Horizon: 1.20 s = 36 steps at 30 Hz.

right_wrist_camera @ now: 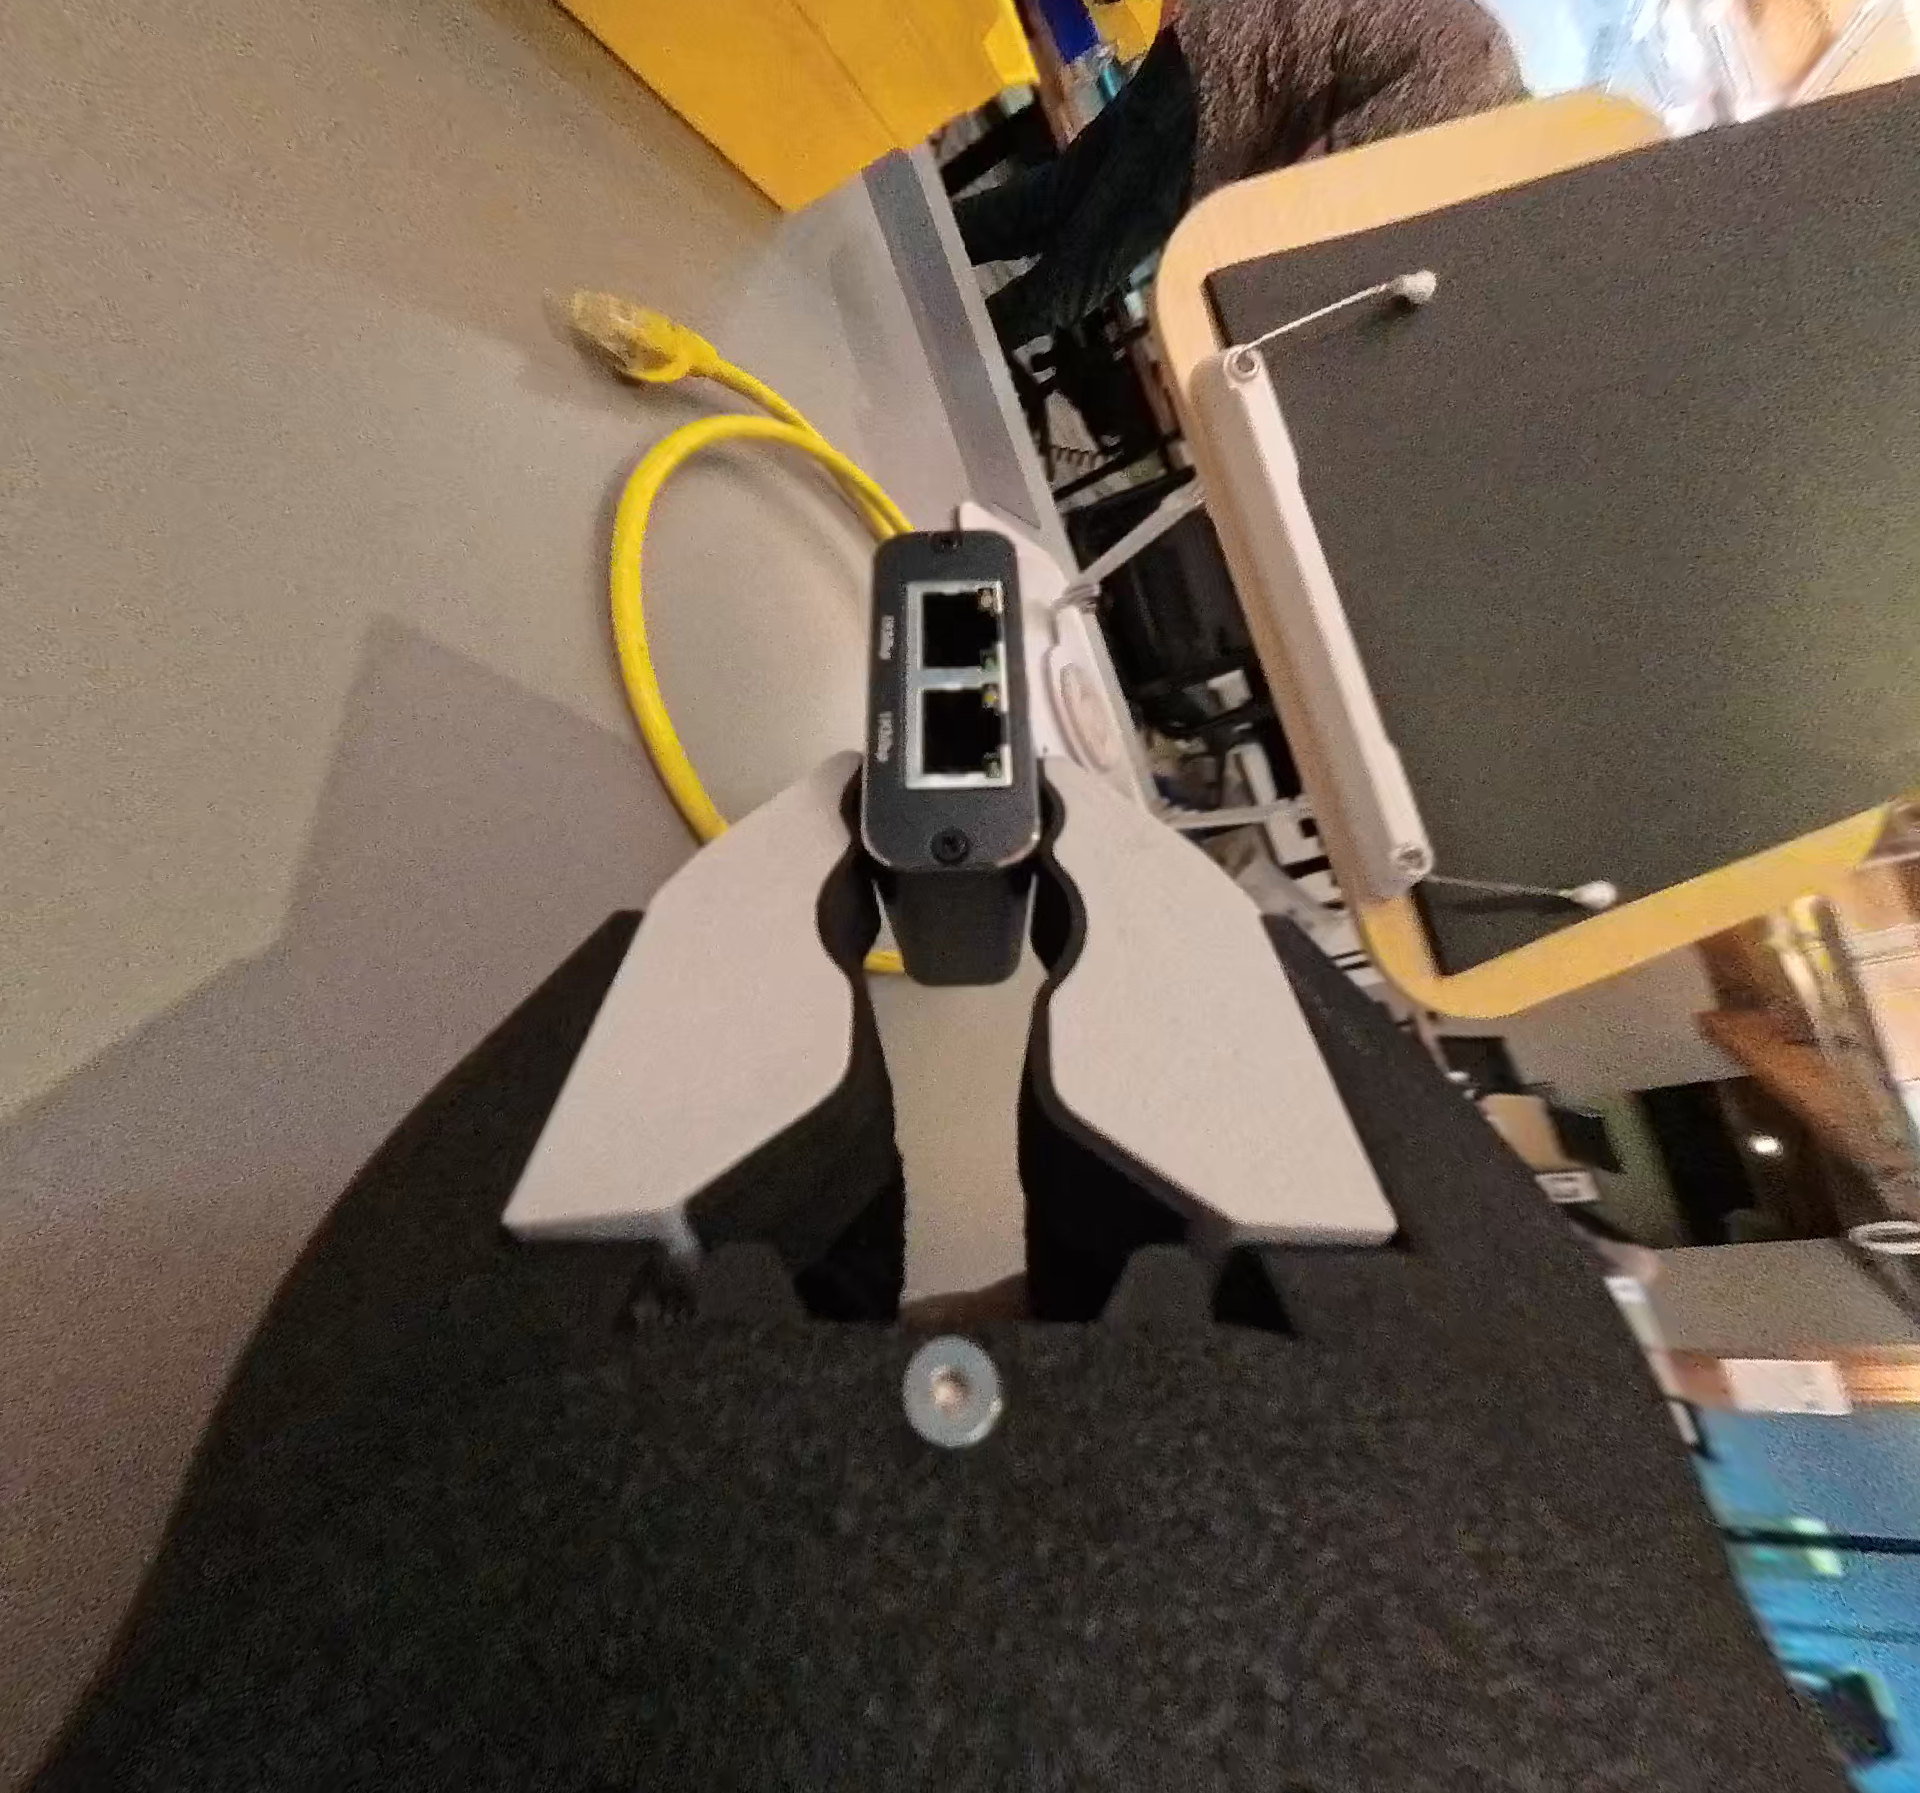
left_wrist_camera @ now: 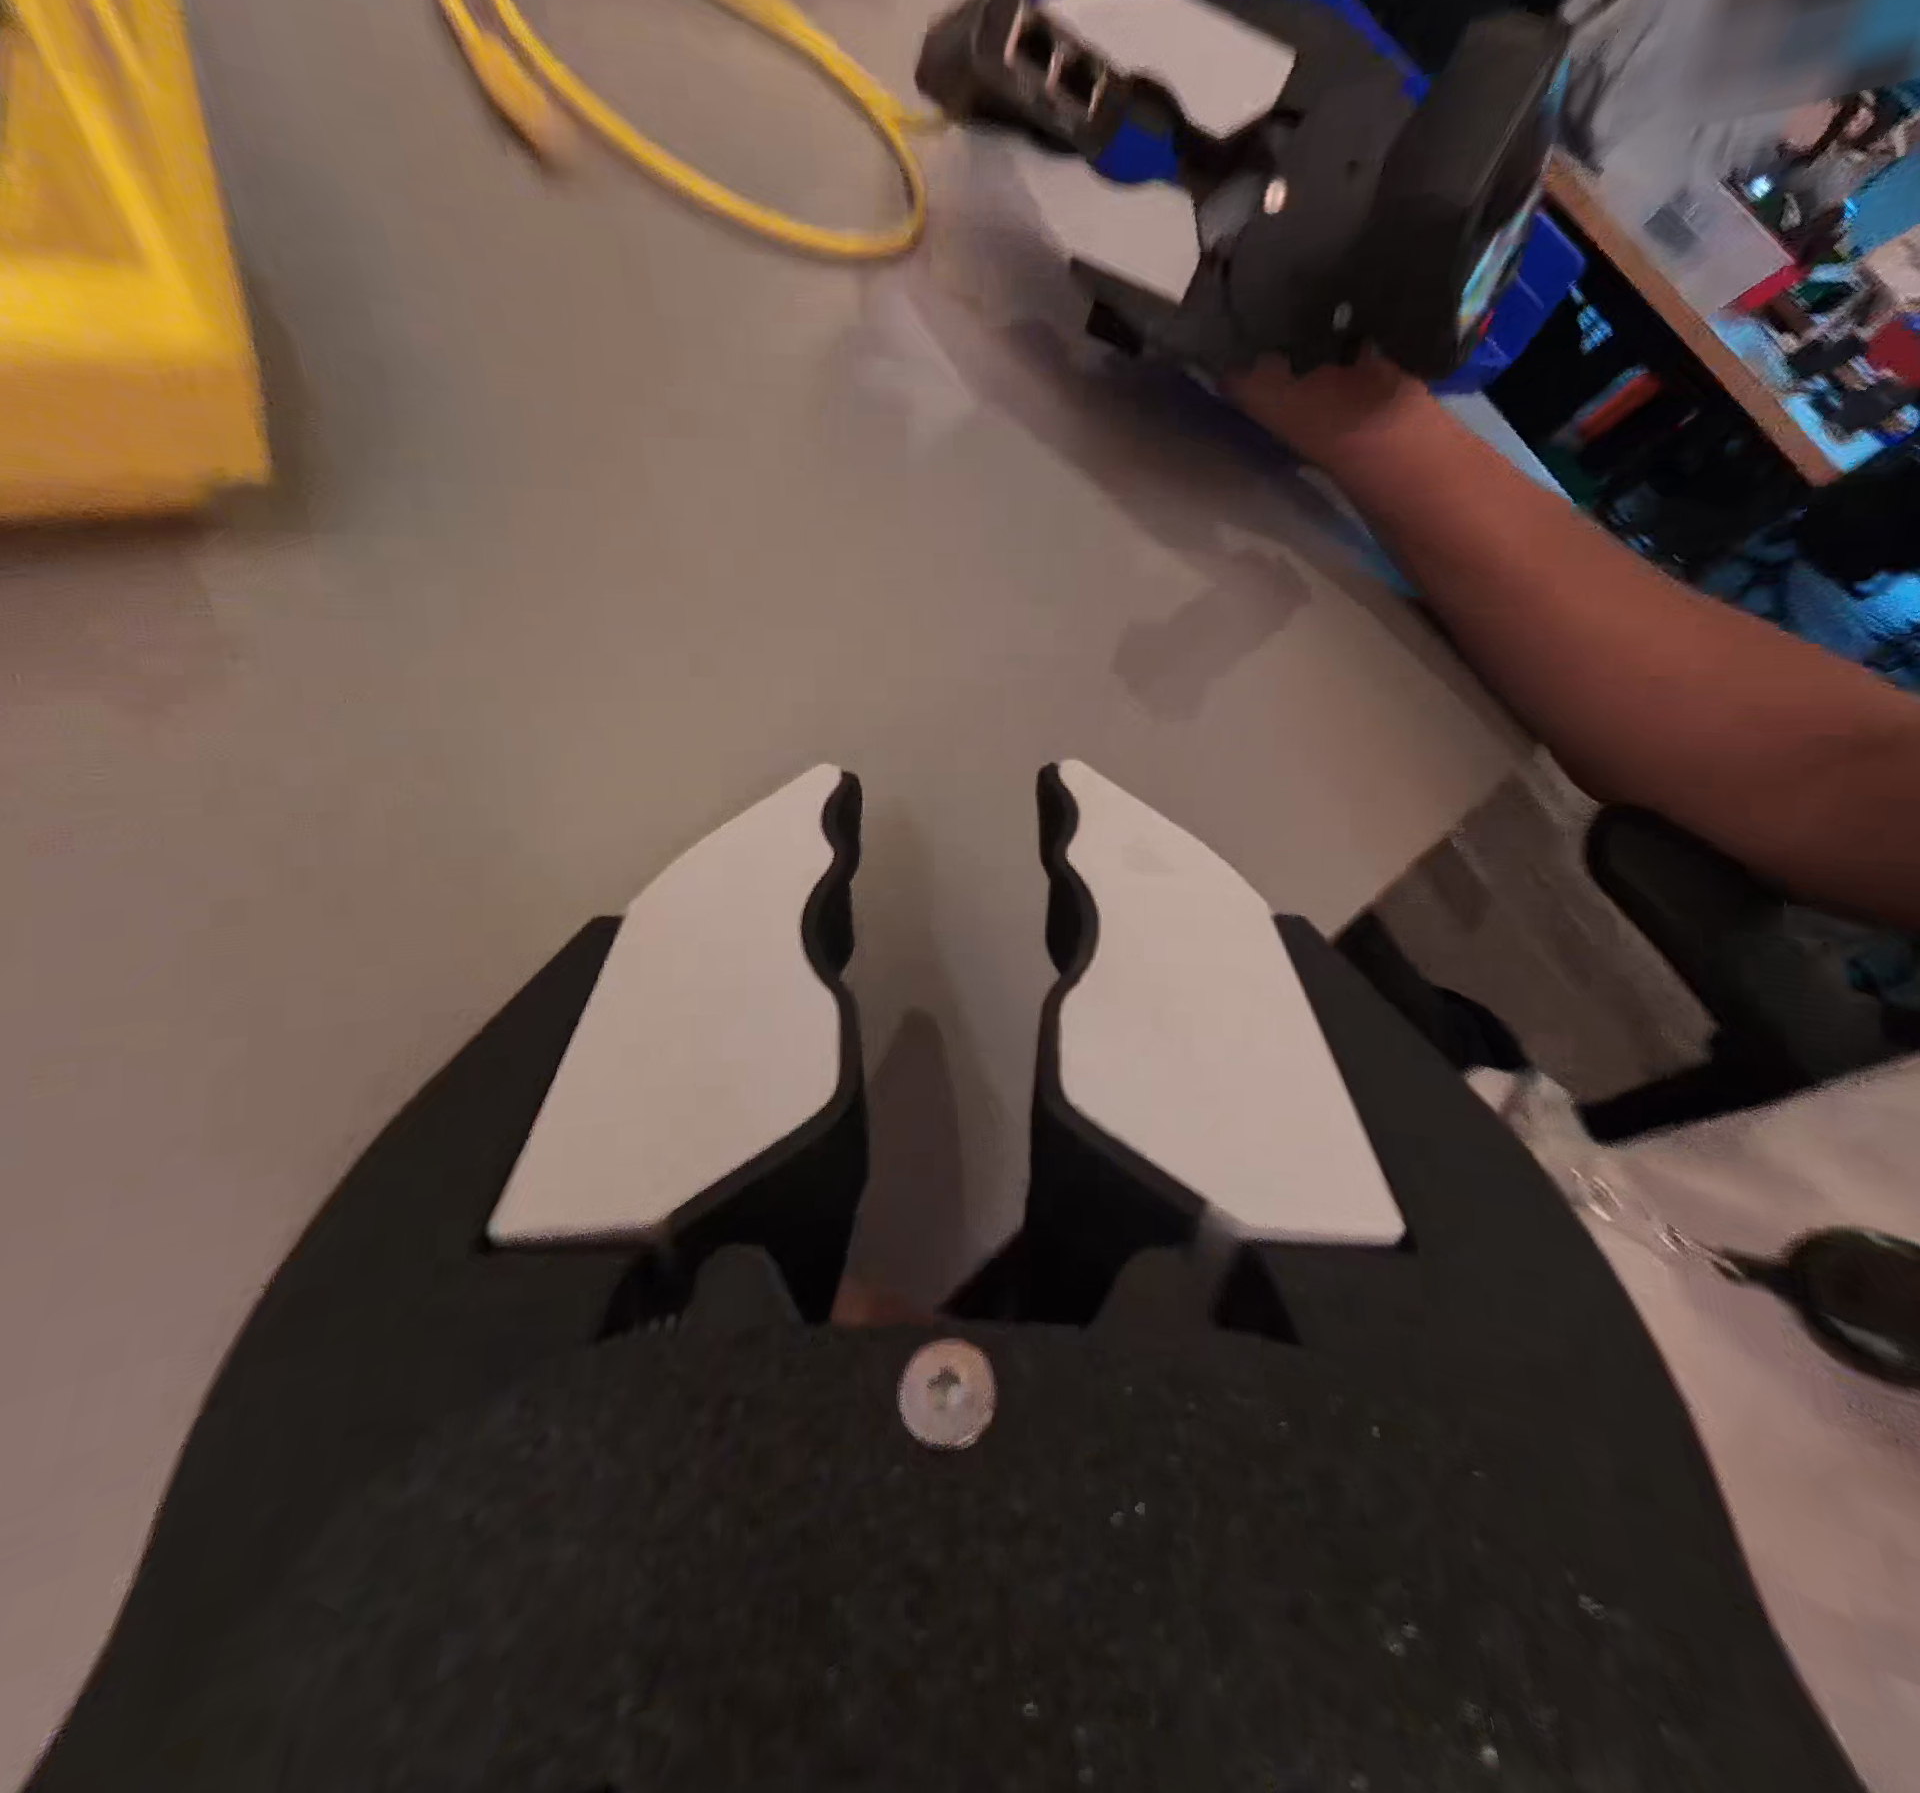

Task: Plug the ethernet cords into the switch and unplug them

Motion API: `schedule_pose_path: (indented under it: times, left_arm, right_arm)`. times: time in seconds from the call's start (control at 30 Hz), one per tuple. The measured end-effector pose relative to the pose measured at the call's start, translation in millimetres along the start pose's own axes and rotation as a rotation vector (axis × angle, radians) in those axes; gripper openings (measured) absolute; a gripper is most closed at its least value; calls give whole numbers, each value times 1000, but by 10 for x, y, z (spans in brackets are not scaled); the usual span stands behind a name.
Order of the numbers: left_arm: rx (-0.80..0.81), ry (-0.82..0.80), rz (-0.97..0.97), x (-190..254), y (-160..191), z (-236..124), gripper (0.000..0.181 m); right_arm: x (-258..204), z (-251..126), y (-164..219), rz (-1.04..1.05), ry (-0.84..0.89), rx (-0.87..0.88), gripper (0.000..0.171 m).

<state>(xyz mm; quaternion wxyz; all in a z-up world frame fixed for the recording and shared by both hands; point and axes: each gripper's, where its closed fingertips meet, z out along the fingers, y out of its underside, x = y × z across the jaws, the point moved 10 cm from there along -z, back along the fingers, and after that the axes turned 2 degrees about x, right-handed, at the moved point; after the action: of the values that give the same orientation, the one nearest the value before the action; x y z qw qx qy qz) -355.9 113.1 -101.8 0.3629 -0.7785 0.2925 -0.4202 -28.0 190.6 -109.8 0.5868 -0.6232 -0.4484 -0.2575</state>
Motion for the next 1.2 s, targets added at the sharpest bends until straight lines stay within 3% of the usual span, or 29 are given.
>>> schedule_pose_path:
  times: [0.1,0.2,0.43,0.53,0.67,0.83,0.93,1.0,1.1,1.2]
  left_arm:
    - [-59,0,42,25,-14,61,34]
    - [-93,-55,148,63,-29,180,34]
    - [-126,3,138,199,43,200,34]
    - [-122,-27,212,212,27,158,34]
    - [-111,28,149,200,25,136,34]
    - [-101,24,131,155,17,135,36]
    - [-48,19,153,257,-89,345,44]
    - [-53,81,176,497,-212,662,58]
    - [-104,88,279,965,-408,1308,75]
    - [-98,95,310,1367,-618,2023,75]
  right_arm:
    - [-60,-86,-55,66,-52,36,26]
    - [-178,-54,-102,-55,-99,37,26]
    - [-251,-2,-188,-155,-396,-34,32]
    - [-226,-58,-289,-89,-517,-74,40]
    - [-194,-253,-376,92,-614,-138,55]
    - [203,-1069,-491,456,-450,17,59]
    - [899,-1620,-118,710,-170,22,55]
    - [1301,-1976,491,842,98,-83,50]
    - [1378,-2340,1510,930,326,-405,59]
    - [1204,-2481,2007,1124,342,-527,65]
